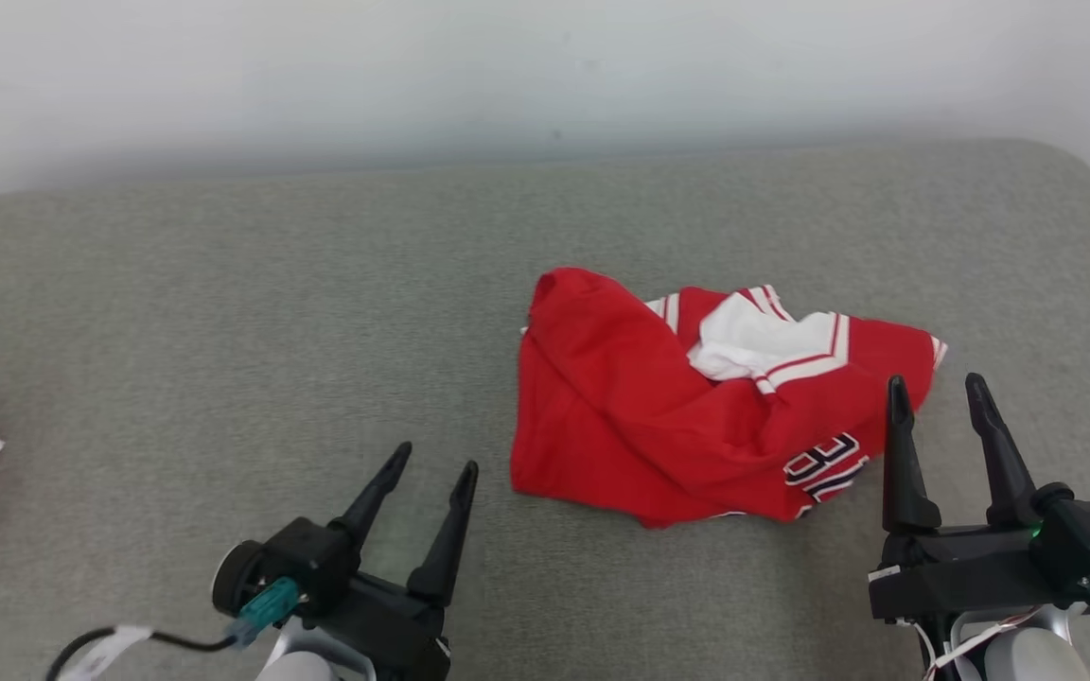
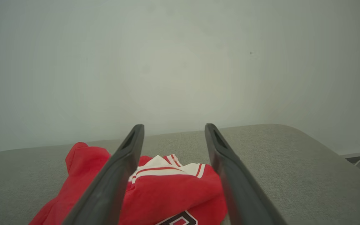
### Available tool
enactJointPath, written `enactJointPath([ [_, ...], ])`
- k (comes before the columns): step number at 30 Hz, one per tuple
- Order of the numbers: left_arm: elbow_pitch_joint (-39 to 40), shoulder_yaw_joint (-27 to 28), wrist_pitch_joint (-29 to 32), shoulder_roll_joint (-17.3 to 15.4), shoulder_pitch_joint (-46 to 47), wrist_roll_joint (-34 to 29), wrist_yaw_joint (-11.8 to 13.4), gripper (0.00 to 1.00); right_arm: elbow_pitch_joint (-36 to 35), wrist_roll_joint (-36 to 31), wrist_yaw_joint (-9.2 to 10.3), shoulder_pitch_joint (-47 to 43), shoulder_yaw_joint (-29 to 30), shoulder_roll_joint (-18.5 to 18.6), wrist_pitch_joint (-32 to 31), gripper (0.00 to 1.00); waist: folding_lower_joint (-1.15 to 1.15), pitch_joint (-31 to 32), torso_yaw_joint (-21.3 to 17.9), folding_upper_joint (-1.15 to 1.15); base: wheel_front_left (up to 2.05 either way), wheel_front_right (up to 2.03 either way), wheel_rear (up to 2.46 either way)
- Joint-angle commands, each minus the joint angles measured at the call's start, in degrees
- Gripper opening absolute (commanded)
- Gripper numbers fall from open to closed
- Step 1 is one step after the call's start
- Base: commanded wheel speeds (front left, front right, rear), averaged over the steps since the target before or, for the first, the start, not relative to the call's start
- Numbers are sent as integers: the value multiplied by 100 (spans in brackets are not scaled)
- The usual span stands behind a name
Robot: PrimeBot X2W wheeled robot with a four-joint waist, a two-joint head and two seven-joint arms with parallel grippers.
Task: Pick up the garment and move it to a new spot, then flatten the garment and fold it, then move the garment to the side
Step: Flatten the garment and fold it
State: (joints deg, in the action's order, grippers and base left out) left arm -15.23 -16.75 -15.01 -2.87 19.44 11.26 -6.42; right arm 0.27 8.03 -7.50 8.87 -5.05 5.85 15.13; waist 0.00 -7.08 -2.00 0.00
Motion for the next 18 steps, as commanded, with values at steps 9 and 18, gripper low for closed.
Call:
enactJointPath([
  [9,-1157,-386,-24,-11,698,53,-82,100,116,-60,2,114,-274,-101,2,100,0,-415,-631,0,0,0,0],
  [18,-1650,-775,-24,-8,1052,-6,-97,100,210,-24,3,219,-412,-110,2,100,0,-496,-692,0,0,0,0],
])
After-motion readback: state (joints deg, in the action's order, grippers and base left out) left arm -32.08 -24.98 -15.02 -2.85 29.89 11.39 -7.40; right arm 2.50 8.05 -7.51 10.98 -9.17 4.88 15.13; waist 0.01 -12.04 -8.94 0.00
